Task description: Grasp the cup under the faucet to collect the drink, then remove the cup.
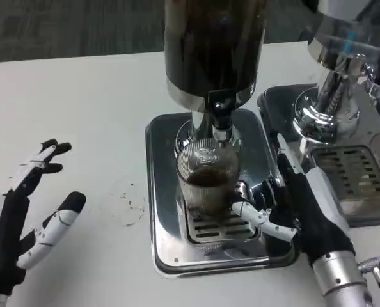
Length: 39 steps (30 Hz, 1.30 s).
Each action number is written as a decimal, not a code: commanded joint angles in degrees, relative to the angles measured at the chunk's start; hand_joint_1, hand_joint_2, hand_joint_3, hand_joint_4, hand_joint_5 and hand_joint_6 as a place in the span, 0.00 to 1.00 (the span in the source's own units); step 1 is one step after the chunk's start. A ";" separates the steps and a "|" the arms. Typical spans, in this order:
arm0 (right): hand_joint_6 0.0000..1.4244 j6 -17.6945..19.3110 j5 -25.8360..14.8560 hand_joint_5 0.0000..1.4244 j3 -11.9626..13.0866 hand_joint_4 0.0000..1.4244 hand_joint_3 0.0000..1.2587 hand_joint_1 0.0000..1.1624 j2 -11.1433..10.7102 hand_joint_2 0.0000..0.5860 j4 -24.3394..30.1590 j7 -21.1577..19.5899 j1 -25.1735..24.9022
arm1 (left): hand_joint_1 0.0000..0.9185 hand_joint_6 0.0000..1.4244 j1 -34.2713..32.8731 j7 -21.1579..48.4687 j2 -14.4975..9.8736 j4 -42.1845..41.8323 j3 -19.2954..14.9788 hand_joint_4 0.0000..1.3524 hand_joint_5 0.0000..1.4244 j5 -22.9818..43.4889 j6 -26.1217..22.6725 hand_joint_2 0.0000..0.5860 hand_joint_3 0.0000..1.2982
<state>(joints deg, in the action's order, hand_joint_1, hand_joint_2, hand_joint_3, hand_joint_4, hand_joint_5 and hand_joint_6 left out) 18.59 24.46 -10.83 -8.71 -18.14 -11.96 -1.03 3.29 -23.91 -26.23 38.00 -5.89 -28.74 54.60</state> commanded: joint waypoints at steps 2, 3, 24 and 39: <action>0.03 2.47 -1.83 0.00 -0.60 0.00 0.00 0.51 0.22 0.30 -1.69 1.41 -1.66 | 0.00 0.14 -0.38 -1.15 -0.79 1.35 0.63 0.09 0.21 0.32 1.06 0.34 0.19; 0.02 2.52 -2.02 0.00 -0.75 0.00 0.00 0.52 0.16 0.30 -1.81 1.80 -1.79 | 0.00 0.14 -0.34 -1.12 -0.75 1.57 0.69 0.09 0.22 0.42 1.06 0.34 0.19; 0.00 0.60 -2.09 0.00 -1.51 0.00 0.00 0.55 -0.14 0.27 -0.26 4.23 -1.49 | 0.00 0.15 -0.71 -0.26 -0.74 2.77 1.47 0.12 0.24 2.04 0.96 0.35 0.21; 0.00 0.85 -2.27 0.00 -2.71 0.00 0.00 0.55 0.71 0.27 -3.28 5.07 -4.41 | 0.00 0.15 0.57 -0.50 -0.54 1.68 1.44 0.13 0.25 2.85 0.53 0.35 0.22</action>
<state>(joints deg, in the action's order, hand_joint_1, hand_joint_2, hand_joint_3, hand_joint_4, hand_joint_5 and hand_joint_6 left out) 19.43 22.49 -13.29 -8.34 -20.33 -7.36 -4.03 3.08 -24.33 -26.40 40.15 -4.57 -26.28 55.13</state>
